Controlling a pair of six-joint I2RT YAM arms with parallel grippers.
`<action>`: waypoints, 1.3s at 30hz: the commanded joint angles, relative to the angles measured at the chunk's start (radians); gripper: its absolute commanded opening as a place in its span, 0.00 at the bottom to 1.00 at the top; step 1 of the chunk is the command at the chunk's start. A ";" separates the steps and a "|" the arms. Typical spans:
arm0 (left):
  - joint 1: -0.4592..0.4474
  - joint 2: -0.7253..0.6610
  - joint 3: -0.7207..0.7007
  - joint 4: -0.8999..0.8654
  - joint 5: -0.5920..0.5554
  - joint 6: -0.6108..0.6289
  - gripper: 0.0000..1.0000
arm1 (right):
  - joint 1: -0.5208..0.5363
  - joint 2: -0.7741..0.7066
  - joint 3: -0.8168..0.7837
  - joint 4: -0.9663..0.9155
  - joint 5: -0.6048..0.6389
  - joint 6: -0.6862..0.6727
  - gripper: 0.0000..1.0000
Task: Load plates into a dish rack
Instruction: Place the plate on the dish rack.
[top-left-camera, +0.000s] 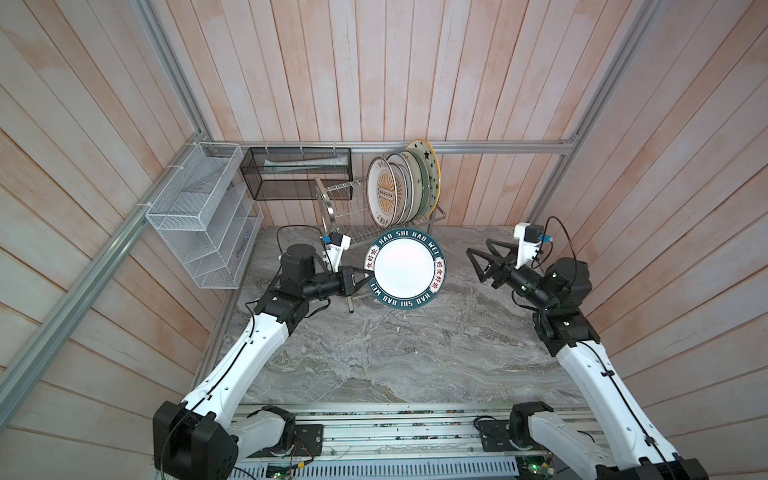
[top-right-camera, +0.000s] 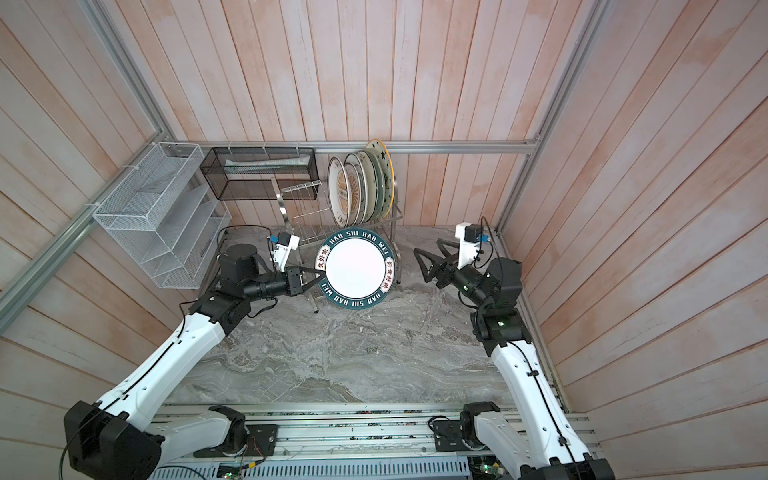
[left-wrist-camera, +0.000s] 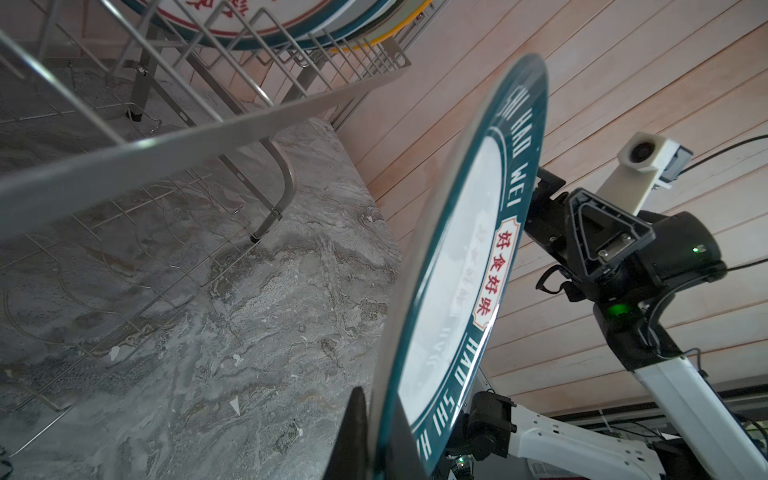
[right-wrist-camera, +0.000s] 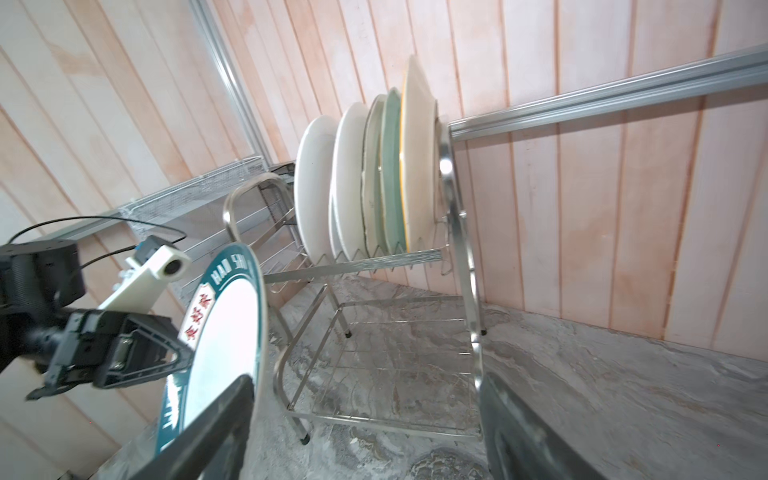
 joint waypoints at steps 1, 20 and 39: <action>-0.003 -0.014 -0.012 0.106 0.001 0.013 0.00 | -0.003 0.003 0.018 0.045 -0.171 0.047 0.83; -0.003 -0.068 -0.065 0.161 0.014 -0.006 0.00 | 0.196 0.166 0.055 0.004 -0.192 0.021 0.46; -0.002 -0.157 -0.094 0.163 -0.046 0.022 0.00 | 0.333 0.227 0.082 0.043 -0.202 0.044 0.05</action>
